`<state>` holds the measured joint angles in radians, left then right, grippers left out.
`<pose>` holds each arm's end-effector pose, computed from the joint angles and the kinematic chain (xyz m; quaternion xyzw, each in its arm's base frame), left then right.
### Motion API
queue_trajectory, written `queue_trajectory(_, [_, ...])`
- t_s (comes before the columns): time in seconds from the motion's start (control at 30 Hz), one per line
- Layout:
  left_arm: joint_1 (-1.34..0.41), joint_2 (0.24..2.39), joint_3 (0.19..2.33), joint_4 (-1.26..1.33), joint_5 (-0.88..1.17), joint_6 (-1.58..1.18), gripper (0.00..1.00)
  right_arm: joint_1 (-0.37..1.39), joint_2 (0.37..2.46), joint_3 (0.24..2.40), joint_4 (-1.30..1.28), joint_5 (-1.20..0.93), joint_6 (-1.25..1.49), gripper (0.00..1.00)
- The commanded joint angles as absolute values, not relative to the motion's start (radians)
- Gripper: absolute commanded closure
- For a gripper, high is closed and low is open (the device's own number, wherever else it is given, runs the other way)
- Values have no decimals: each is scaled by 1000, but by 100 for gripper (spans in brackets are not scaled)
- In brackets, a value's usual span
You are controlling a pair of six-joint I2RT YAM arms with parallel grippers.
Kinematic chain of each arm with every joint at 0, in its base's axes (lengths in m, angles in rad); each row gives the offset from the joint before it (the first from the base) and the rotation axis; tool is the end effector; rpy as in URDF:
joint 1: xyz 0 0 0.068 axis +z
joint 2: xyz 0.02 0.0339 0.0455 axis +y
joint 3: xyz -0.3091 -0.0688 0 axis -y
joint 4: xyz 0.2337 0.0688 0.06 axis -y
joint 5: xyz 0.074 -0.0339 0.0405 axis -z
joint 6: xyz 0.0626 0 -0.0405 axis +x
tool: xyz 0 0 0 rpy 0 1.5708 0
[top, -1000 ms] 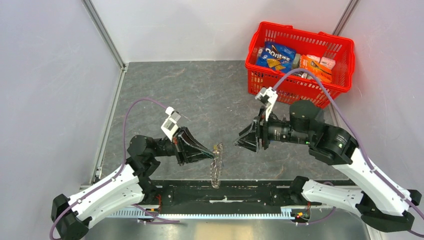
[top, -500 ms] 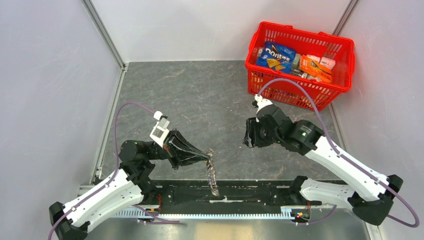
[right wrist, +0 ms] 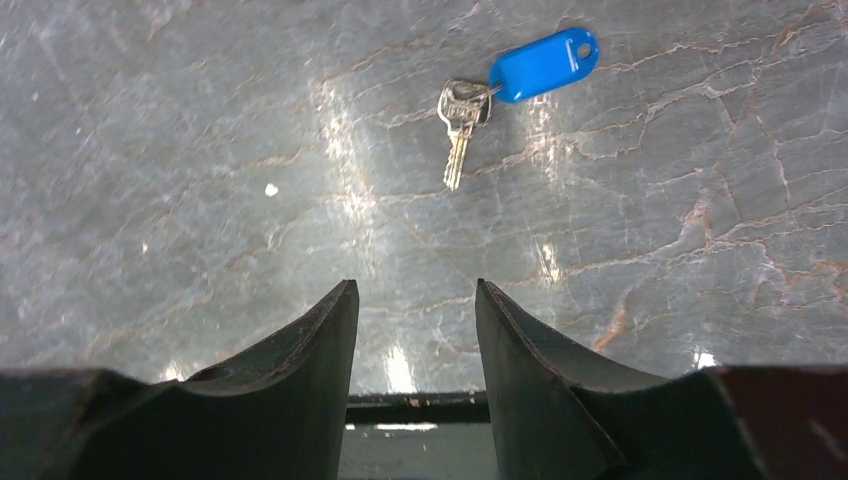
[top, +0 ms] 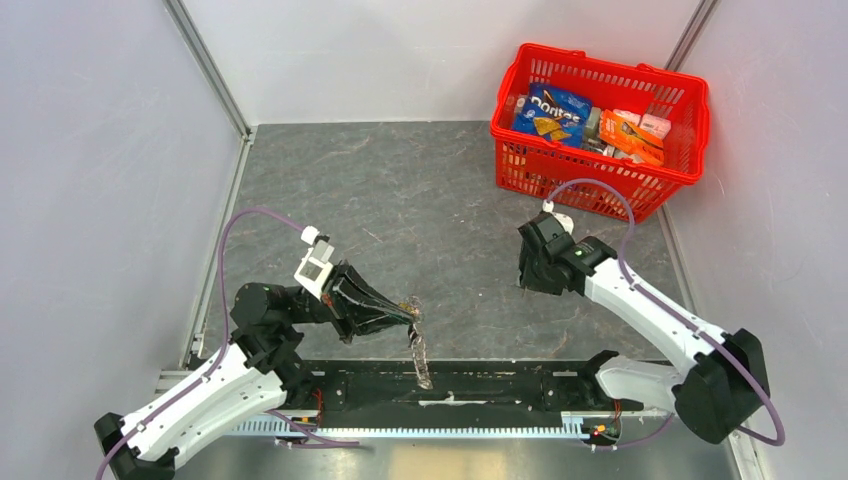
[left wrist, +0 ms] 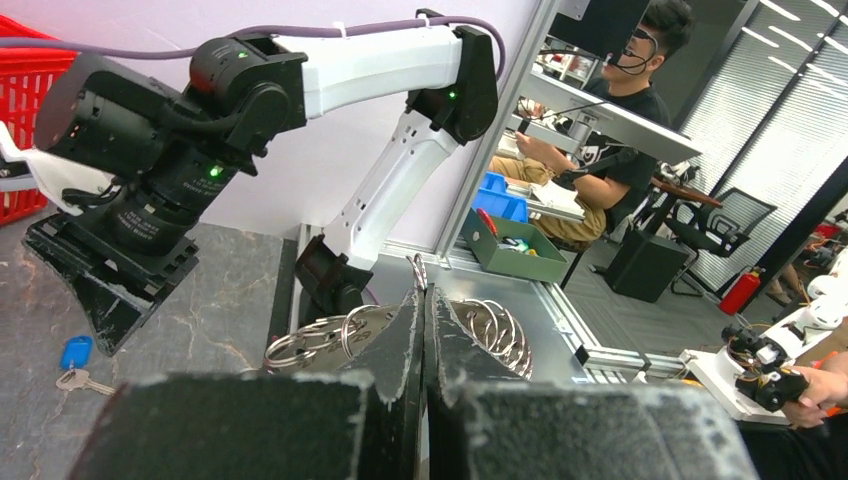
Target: Put the keys on the keyring
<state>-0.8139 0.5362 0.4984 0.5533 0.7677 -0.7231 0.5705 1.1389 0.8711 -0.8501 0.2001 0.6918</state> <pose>0.0327 -0.0979 0.3812 0.3444 0.4517 -0.6924 0.4449 0.1675 0.0927 0.2685 0.0812 0.9665 0.0532 0.2378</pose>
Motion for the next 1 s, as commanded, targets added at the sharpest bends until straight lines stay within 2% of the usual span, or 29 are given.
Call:
queue_trajectory(0.0, [-817, 515, 548, 560, 754, -675, 98, 549, 1182, 843, -738, 285, 830, 46])
queue_trajectory(0.5, [-818, 507, 541, 539, 755, -676, 98, 498, 1353, 795, -643, 411, 1093, 50])
queue_trajectory(0.97, [-818, 511, 539, 538, 758, -680, 98, 440, 1460, 781, -551, 398, 1134, 57])
